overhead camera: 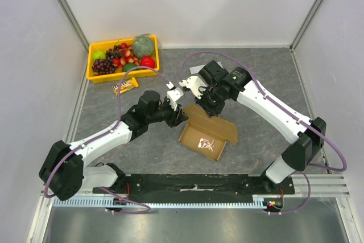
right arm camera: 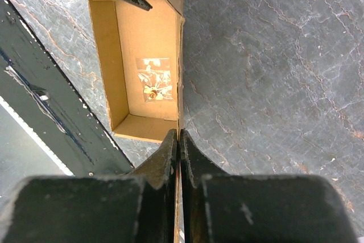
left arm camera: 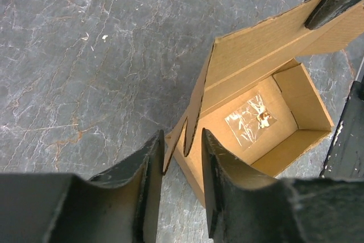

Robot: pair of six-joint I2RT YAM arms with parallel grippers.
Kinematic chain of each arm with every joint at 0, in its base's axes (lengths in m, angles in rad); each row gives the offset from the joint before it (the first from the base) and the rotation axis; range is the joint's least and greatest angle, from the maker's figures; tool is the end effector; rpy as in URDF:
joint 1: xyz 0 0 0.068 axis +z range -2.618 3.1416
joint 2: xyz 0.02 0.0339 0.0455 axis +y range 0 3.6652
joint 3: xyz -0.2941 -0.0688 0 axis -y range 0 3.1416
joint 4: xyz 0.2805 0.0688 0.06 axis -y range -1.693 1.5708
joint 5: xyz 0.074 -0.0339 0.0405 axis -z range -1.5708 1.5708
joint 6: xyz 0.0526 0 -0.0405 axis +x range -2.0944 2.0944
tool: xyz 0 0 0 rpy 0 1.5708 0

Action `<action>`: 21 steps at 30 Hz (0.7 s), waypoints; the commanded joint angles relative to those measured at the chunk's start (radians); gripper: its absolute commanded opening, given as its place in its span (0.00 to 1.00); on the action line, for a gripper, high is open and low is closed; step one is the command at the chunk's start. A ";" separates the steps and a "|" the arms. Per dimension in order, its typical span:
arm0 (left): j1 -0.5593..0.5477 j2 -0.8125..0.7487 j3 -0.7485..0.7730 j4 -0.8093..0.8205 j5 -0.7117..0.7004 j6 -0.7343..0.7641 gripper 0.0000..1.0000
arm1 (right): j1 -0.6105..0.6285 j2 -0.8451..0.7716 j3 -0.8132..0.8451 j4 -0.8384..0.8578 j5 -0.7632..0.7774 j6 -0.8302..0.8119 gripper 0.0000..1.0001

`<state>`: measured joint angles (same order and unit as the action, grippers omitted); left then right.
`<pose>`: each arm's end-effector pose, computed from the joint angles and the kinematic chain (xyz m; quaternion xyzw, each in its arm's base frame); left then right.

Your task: Fold the paper box

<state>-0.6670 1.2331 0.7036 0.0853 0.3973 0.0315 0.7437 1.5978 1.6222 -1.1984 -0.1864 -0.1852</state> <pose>0.2275 -0.2050 0.2484 0.3827 0.7428 -0.3221 0.4451 0.2550 0.2478 0.3584 -0.4536 0.8645 0.1418 0.1635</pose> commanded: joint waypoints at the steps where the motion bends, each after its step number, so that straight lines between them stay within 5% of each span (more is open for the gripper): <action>1: 0.004 0.008 0.013 0.044 -0.032 0.019 0.36 | 0.002 -0.027 0.011 -0.020 -0.012 -0.004 0.08; 6: 0.006 0.003 0.008 0.044 -0.041 0.018 0.28 | 0.003 -0.024 0.013 -0.020 -0.008 0.001 0.08; 12: 0.006 0.020 0.007 0.044 -0.015 -0.001 0.05 | 0.002 -0.027 0.018 -0.001 -0.008 0.029 0.11; 14: 0.006 0.019 0.004 0.039 -0.020 -0.005 0.02 | 0.000 -0.036 0.015 0.019 0.016 0.056 0.25; 21: 0.006 0.000 -0.003 0.021 -0.075 -0.021 0.02 | -0.049 -0.136 -0.033 0.144 0.180 0.234 0.47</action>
<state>-0.6647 1.2495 0.7017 0.0845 0.3592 0.0296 0.7330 1.5623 1.6096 -1.1427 -0.1204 -0.0795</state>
